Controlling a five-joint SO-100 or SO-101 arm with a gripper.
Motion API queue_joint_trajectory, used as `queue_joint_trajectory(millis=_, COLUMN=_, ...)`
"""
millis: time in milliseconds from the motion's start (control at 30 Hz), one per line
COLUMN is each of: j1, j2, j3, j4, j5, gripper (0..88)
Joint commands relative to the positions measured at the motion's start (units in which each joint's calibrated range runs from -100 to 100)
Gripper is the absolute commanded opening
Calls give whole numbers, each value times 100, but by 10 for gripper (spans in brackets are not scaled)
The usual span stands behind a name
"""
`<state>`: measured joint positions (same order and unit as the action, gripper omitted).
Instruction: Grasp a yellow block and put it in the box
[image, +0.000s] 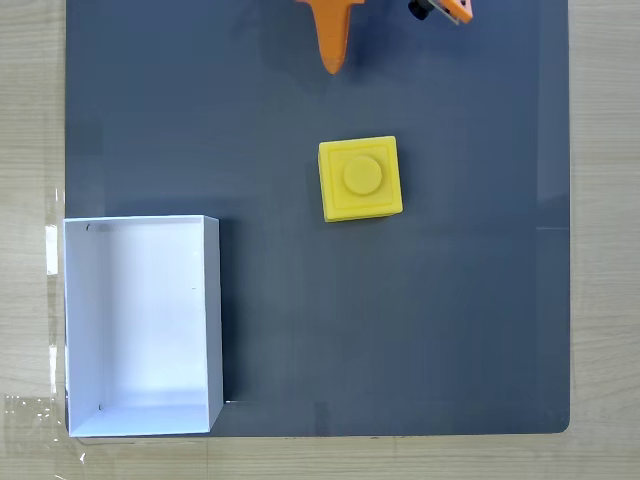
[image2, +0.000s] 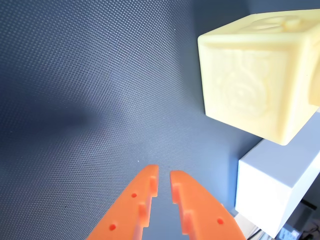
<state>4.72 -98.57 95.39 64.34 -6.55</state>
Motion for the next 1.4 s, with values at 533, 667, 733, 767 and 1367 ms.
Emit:
queue_joint_trajectory(millis=533, j1=41, j2=-59, j3=-64, j4=-47, j5=262, gripper=36)
queue_joint_trajectory(millis=667, j1=75, j2=-42, j3=-82, j4=-73, j5=403, gripper=36)
queue_joint_trajectory(millis=733, j1=75, j2=-42, j3=-209, j4=-82, j5=534, gripper=36)
queue_joint_trajectory(millis=767, j1=75, j2=-33, j3=-353, j4=-82, j5=608, gripper=36)
queue_joint_trajectory(millis=1367, j1=75, j2=4992, j3=-6016, j4=834, j5=1285, gripper=269)
